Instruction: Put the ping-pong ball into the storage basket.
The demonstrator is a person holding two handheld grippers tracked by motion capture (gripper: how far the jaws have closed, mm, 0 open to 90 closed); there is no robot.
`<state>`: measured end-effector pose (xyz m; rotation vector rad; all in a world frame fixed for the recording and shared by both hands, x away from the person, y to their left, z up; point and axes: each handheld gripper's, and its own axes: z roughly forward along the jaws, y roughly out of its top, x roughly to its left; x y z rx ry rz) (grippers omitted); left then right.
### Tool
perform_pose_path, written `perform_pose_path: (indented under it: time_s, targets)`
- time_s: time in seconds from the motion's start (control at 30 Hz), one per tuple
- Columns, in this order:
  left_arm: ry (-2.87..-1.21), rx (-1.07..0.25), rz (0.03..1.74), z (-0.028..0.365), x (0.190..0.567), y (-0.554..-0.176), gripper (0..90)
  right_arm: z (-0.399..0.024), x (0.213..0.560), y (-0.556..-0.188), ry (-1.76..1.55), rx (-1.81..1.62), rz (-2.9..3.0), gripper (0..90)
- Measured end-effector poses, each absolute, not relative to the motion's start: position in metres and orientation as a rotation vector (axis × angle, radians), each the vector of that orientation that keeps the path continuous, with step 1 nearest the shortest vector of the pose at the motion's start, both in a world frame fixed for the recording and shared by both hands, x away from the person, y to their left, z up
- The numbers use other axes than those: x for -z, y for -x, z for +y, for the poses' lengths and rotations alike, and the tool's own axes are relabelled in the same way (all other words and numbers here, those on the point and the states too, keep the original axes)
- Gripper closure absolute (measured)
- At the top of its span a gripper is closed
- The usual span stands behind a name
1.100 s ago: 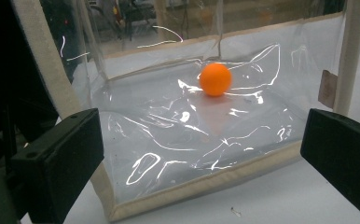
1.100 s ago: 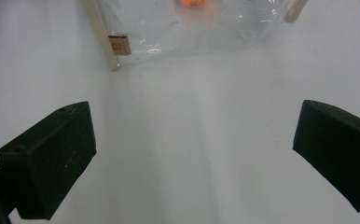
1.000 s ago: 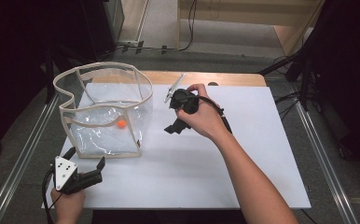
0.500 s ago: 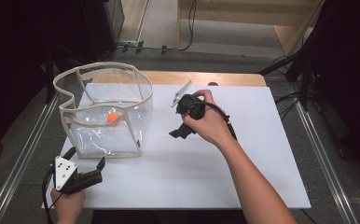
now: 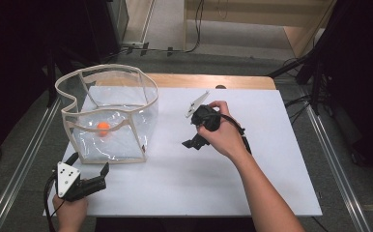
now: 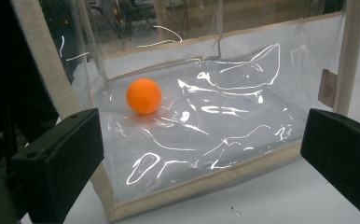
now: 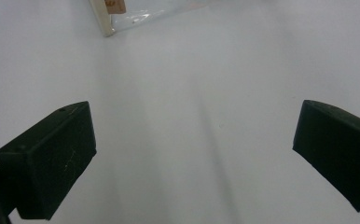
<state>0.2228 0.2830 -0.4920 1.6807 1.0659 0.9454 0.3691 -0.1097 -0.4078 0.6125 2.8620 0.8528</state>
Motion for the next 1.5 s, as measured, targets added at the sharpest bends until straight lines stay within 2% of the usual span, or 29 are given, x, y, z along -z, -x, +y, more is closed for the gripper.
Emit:
perform_pose_path:
  time_s: [1.5]
  targets:
    - [-1.681, -0.952, 1.063, 0.282, 0.492, -0.223, 0.0, -0.18, 0.45, -0.333, -0.781, -0.953, 2.759, 0.0]
